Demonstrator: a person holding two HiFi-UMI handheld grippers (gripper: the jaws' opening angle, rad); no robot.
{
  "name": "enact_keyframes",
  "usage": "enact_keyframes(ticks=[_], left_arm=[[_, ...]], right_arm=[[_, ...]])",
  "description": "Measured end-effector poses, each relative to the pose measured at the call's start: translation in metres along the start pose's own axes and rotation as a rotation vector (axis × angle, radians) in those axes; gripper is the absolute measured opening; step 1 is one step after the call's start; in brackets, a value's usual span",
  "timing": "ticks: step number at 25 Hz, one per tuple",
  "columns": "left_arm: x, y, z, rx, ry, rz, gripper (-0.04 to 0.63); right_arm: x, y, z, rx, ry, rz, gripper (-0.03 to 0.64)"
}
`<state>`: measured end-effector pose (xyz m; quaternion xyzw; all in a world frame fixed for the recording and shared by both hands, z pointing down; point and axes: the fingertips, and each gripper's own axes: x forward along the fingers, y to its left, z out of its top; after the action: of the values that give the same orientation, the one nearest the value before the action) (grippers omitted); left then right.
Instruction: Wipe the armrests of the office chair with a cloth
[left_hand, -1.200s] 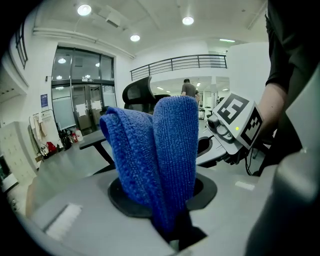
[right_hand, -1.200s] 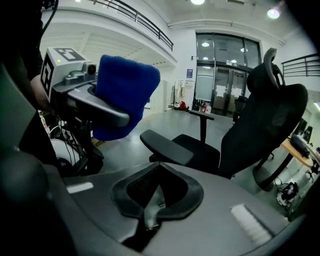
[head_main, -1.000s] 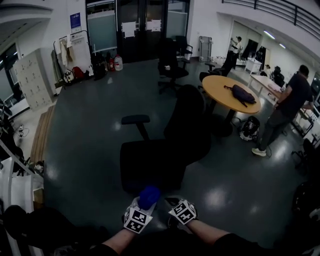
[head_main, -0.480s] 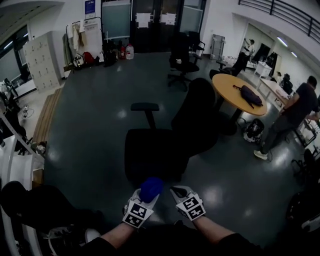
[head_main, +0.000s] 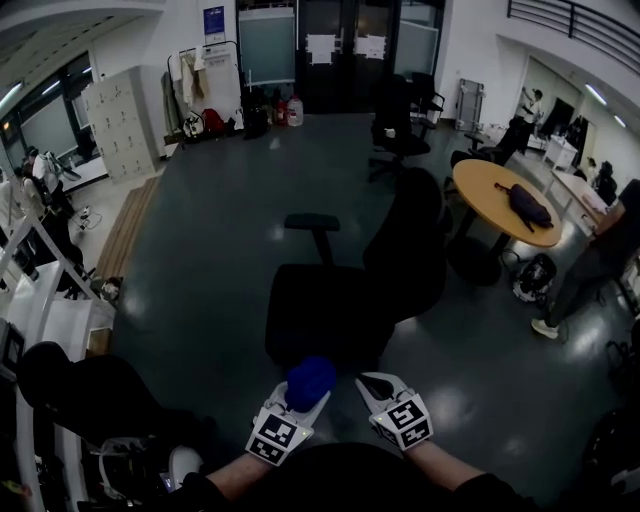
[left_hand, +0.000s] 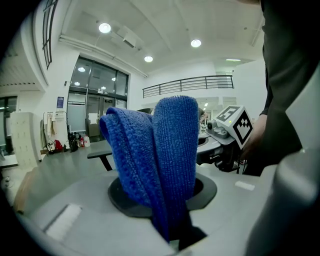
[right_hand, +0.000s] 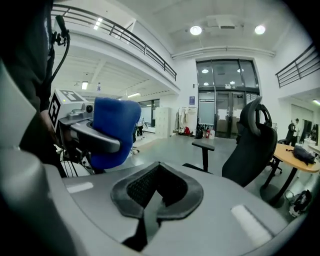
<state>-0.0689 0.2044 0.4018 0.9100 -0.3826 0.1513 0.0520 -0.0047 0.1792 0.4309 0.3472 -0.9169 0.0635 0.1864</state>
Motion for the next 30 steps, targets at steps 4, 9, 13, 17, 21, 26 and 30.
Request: enact_keyframes(ticks=[4,9,13,17,21,26,30], left_arm=[[0.002,-0.003,0.002,-0.015,0.000,0.007,0.130],[0.002,-0.008,0.003,-0.018,-0.001,0.008,0.130],[-0.001,-0.011,0.002,-0.016,0.002,0.005,0.130],[-0.003,-0.013,0.003,-0.014,-0.001,0.002,0.130],[-0.003,-0.014,0.004,-0.012,-0.001,0.000,0.130],[-0.002,-0.016,0.004,-0.008,0.002,-0.007,0.131],[-0.001,-0.018,0.003,-0.007,0.004,-0.009,0.132]], right_arm=[[-0.005,-0.001,-0.002,0.035,-0.013,0.015,0.003],[-0.009,-0.001,0.001,0.043,-0.039,0.025,0.003],[-0.009,0.005,0.004,0.040,-0.049,0.038,0.002],[-0.009,0.009,0.004,0.043,-0.053,0.042,0.002],[-0.010,0.010,0.004,0.045,-0.056,0.041,0.002],[-0.011,0.009,0.003,0.053,-0.053,0.034,0.002],[-0.011,0.008,0.001,0.057,-0.049,0.033,0.002]])
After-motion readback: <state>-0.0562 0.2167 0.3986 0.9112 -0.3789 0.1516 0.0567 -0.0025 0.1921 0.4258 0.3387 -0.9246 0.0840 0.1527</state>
